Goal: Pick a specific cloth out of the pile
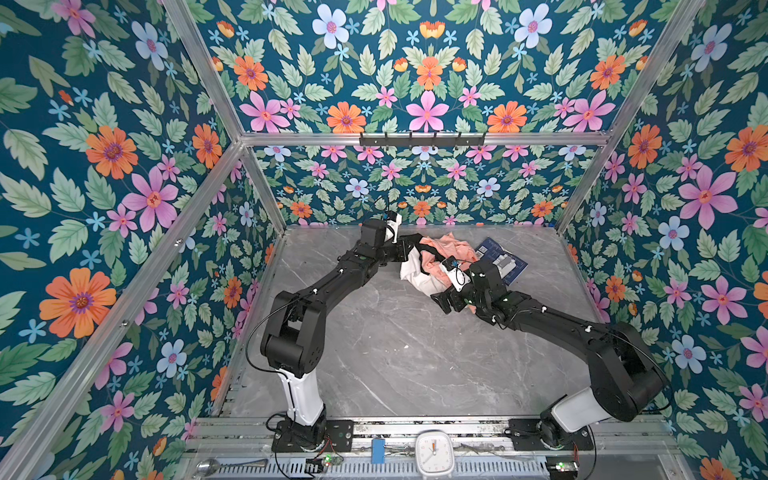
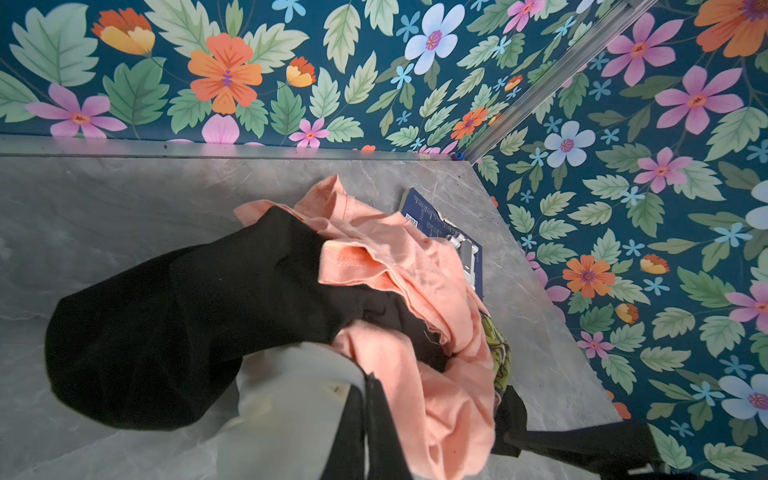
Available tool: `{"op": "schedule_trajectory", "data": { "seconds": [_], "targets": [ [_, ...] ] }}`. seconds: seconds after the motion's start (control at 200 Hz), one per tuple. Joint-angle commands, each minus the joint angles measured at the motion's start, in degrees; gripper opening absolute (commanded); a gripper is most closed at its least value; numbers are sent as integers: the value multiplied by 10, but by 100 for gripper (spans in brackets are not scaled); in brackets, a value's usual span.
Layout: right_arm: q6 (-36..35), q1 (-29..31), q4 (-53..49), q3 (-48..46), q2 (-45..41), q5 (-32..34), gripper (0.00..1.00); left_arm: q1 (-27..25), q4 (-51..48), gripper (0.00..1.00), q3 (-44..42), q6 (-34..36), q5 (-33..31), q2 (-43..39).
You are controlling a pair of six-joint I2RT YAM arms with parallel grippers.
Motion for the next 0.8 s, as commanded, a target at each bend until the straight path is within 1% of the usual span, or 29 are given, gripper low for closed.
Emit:
{"op": "schedule_trajectory", "data": {
  "seconds": [0.0, 0.24, 0.795],
  "targets": [
    [0, 0, 9, -2, -6, 7, 99, -1, 9, 0, 1, 7, 3, -10],
    [4, 0, 8, -3, -10, 7, 99, -1, 13, 0, 0, 6, 3, -20],
    [-7, 0, 3, 4, -12, 18, 99, -1, 13, 0, 40, -2, 13, -37]
  ]
}}
